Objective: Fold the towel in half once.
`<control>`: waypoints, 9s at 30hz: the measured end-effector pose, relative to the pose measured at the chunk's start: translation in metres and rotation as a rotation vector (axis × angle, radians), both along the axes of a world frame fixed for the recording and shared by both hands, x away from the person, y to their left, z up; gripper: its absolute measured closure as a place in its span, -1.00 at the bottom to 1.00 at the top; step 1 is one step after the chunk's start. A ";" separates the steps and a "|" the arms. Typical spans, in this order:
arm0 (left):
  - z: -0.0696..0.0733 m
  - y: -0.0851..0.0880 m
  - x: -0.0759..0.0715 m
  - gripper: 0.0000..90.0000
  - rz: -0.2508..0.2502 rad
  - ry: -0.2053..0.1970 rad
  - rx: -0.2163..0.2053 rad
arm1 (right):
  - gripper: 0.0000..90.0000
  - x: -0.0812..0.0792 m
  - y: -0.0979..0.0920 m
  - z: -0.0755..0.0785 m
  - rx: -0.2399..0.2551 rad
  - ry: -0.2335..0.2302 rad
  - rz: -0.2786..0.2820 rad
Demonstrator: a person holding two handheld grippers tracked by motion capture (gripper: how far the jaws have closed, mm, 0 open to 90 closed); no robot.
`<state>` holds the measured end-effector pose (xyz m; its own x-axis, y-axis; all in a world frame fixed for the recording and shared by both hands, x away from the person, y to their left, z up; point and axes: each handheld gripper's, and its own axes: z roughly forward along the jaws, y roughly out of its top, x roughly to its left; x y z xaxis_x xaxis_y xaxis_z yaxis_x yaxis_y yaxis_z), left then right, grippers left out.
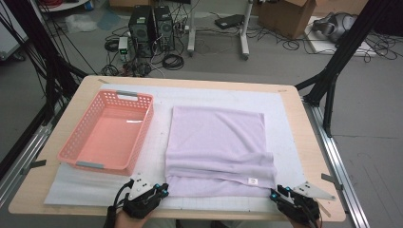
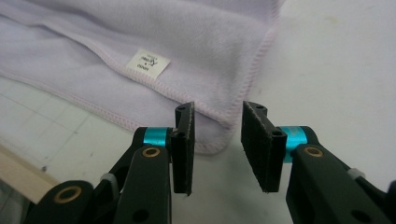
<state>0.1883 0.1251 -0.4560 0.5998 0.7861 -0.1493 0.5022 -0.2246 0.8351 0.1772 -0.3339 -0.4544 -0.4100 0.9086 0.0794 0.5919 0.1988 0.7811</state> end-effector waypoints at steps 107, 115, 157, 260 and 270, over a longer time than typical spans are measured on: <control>0.008 -0.027 0.187 0.30 0.128 0.041 0.128 | 0.92 0.145 0.007 0.007 -0.037 0.031 -0.003; 0.017 -0.028 0.193 0.91 0.250 -0.073 0.102 | 0.92 0.159 0.000 0.005 -0.018 -0.003 -0.054; 0.015 -0.024 0.286 0.93 0.324 0.013 -0.002 | 0.92 0.273 0.012 0.010 -0.083 -0.006 -0.059; 0.034 -0.014 0.112 -0.64 -0.022 -0.065 -0.094 | 0.05 0.075 -0.006 0.028 0.008 -0.103 0.015; 0.028 0.000 0.082 -0.47 -0.038 -0.060 -0.058 | 0.20 0.038 -0.013 0.020 0.018 -0.058 -0.016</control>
<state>0.2703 0.1256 -0.4283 0.6385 0.7535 -0.1566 0.4428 -0.1933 0.8755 0.2152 -0.3467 -0.4349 -0.3994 0.9139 0.0726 0.5484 0.1747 0.8178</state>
